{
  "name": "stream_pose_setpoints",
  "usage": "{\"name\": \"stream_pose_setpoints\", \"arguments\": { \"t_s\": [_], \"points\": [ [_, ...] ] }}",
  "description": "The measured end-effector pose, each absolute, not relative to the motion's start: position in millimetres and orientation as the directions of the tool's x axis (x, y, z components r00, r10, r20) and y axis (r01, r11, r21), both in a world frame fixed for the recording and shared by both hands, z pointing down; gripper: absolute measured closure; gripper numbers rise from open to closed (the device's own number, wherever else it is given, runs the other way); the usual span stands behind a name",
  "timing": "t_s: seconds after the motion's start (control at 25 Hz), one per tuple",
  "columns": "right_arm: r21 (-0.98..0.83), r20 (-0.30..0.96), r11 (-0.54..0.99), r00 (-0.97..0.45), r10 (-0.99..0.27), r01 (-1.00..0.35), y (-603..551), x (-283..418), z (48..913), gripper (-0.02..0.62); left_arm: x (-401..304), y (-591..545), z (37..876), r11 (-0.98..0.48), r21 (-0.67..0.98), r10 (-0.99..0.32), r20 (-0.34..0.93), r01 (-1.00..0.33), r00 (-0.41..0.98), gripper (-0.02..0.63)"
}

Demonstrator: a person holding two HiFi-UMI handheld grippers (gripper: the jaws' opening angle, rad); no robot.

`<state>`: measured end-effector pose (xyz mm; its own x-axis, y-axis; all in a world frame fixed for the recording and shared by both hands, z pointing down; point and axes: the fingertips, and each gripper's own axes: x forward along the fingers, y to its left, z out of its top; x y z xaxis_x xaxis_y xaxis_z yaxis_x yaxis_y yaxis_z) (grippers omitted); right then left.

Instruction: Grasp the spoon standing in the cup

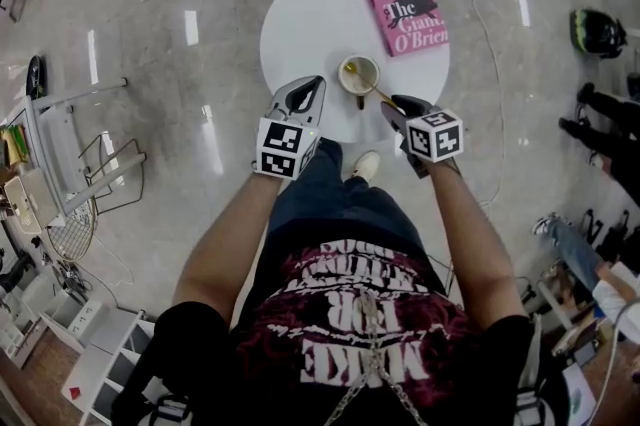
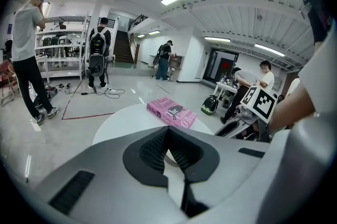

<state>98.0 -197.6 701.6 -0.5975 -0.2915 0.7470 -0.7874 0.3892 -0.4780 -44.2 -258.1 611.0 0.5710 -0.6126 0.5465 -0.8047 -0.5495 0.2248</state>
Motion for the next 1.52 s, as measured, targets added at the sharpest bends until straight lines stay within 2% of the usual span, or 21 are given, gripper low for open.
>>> {"name": "stream_pose_setpoints", "arguments": {
  "t_s": [0.16,0.32,0.52,0.92,1.52],
  "points": [
    [-0.484,0.741,0.383,-0.601,-0.299,-0.787,-202,97,701,0.463,-45,-259,612,-0.555,0.223,-0.61,0.546,-0.801,0.574,0.581],
    [-0.47,0.751,0.388,-0.59,-0.296,-0.793,-201,98,700,0.509,-46,-259,612,-0.562,0.219,-0.608,0.545,-0.798,0.578,0.581],
    [-0.444,0.752,0.401,-0.577,-0.319,-0.801,-204,98,698,0.535,-45,-259,614,-0.563,0.22,-0.605,0.547,-0.796,0.579,0.581],
    [-0.406,0.744,0.428,-0.564,-0.359,-0.808,-212,99,688,0.558,-39,-258,614,-0.568,0.223,-0.602,0.545,-0.793,0.584,0.581],
    [-0.415,0.714,0.426,-0.578,-0.395,-0.804,-212,100,668,0.56,-39,-256,601,-0.566,0.216,-0.613,0.535,-0.796,0.581,0.581]
  ]
}}
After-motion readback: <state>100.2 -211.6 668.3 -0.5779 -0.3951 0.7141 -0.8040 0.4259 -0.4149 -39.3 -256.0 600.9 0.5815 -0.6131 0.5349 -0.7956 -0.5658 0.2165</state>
